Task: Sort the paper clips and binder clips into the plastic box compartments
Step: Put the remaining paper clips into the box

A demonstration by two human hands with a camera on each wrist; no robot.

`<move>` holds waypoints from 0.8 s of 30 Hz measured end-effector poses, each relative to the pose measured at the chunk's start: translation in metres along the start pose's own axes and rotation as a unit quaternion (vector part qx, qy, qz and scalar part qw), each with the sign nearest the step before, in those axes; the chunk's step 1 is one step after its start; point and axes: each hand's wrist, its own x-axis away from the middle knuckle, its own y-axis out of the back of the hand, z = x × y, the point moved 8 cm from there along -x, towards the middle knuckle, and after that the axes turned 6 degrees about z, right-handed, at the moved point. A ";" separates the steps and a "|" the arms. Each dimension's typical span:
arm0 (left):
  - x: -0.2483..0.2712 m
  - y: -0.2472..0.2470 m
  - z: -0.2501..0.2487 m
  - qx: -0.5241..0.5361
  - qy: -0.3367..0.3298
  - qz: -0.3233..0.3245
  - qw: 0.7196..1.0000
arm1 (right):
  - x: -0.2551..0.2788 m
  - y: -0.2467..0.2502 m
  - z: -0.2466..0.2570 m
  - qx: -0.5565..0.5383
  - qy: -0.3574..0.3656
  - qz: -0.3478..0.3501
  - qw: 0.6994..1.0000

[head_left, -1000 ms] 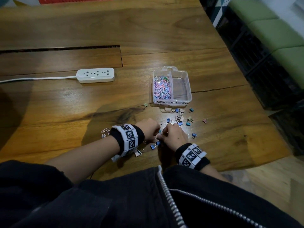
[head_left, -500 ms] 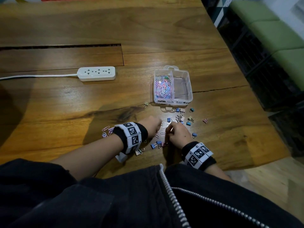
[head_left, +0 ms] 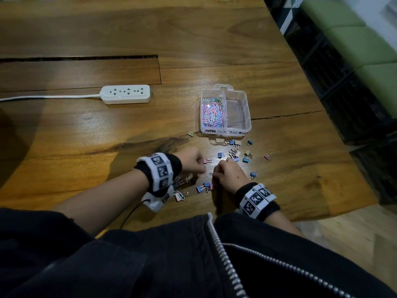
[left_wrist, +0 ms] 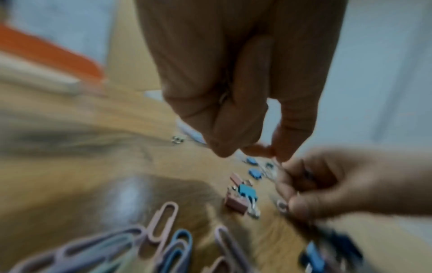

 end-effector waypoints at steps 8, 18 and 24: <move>0.040 0.011 0.058 0.572 -0.005 0.050 0.818 | -0.001 0.004 0.007 -0.415 0.022 0.085 0.905; 0.073 0.020 0.113 0.109 0.107 -0.073 0.986 | 0.019 -0.051 0.042 -0.423 0.007 0.329 0.845; 0.083 -0.005 0.116 -0.092 0.111 0.025 0.989 | 0.019 -0.062 0.035 -0.296 0.016 0.334 0.895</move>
